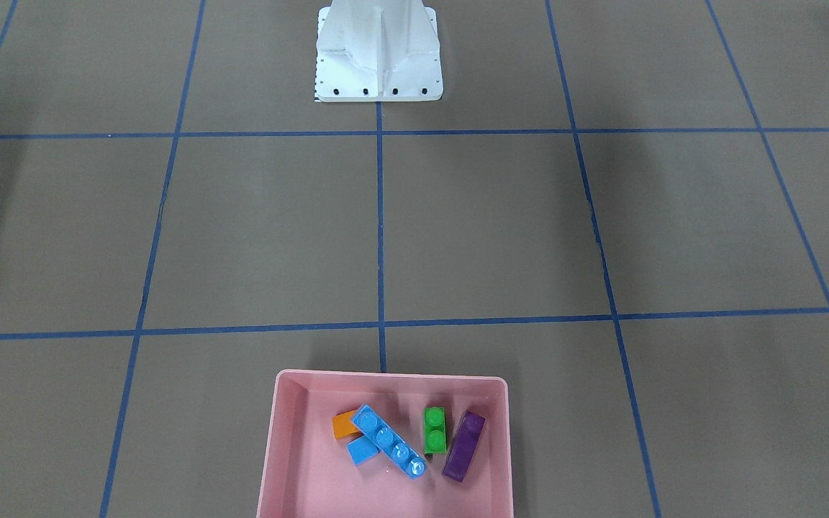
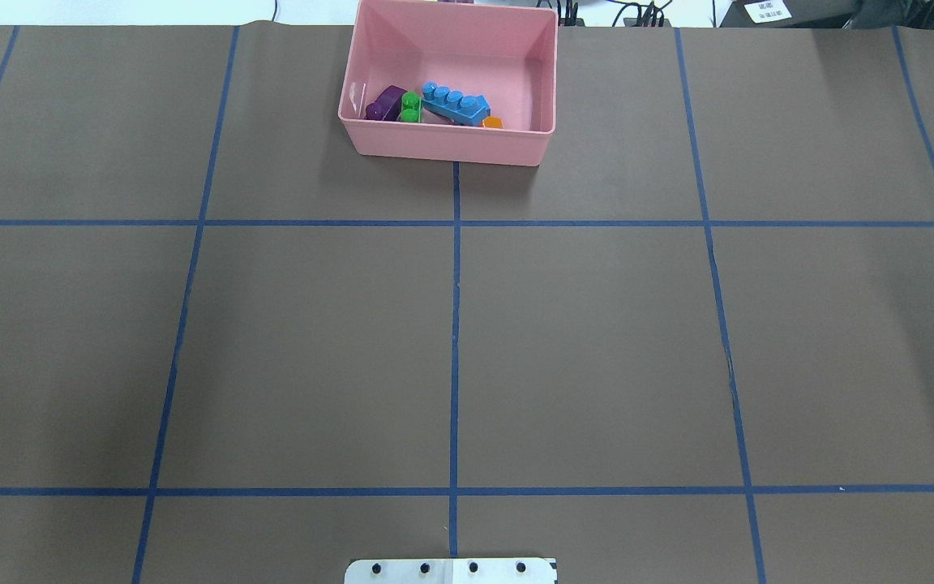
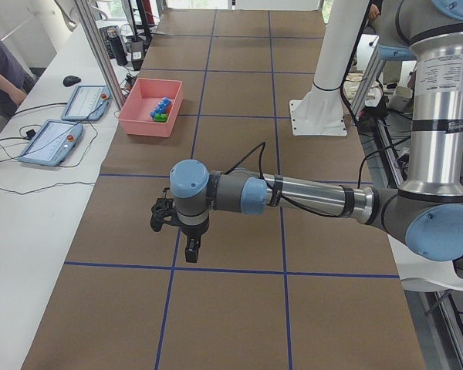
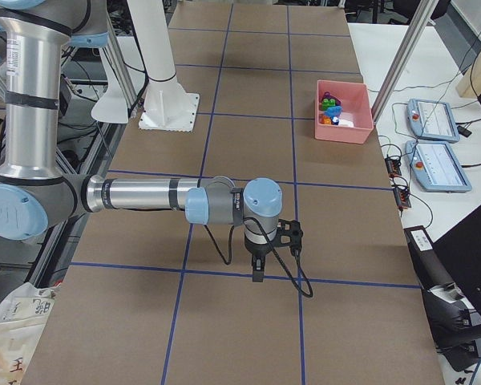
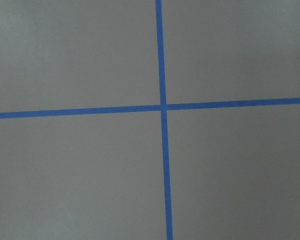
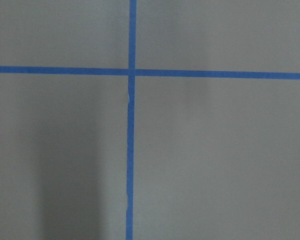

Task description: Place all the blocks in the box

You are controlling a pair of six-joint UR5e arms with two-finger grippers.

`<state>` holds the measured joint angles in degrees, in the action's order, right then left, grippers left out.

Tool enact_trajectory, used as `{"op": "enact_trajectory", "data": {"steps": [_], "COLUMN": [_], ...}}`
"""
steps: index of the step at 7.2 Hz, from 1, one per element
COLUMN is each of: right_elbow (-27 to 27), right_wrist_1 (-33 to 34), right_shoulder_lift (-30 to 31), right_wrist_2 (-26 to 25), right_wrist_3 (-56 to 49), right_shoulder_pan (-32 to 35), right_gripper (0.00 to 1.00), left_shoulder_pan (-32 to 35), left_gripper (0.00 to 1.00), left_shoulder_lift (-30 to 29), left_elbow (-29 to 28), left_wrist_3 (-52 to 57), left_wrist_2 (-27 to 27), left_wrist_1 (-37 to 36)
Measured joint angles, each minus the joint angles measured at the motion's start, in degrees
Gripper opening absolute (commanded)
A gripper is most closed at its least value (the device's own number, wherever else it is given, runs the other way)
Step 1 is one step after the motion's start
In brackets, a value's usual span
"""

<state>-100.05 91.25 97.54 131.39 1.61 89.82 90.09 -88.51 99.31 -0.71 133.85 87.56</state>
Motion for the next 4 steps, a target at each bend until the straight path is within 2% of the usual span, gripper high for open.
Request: {"op": "enact_trajectory", "data": {"steps": [2, 4], "right_elbow": [0.16, -0.01], "right_wrist_1": [0.04, -0.25], "right_shoulder_lift": [0.58, 0.77], "right_wrist_2": [5.13, 6.46], "right_wrist_3": [-0.19, -0.51], "right_shoulder_pan": [0.0, 0.0], "right_gripper": [1.0, 1.0], "left_shoulder_pan": [0.0, 0.0], "left_gripper": [1.0, 1.0], "left_shoulder_lift": [0.0, 0.0], "left_elbow": [0.11, 0.05], "left_wrist_3": [0.01, 0.01], "left_wrist_2": [0.05, 0.02], "left_wrist_1": [0.05, 0.12]}}
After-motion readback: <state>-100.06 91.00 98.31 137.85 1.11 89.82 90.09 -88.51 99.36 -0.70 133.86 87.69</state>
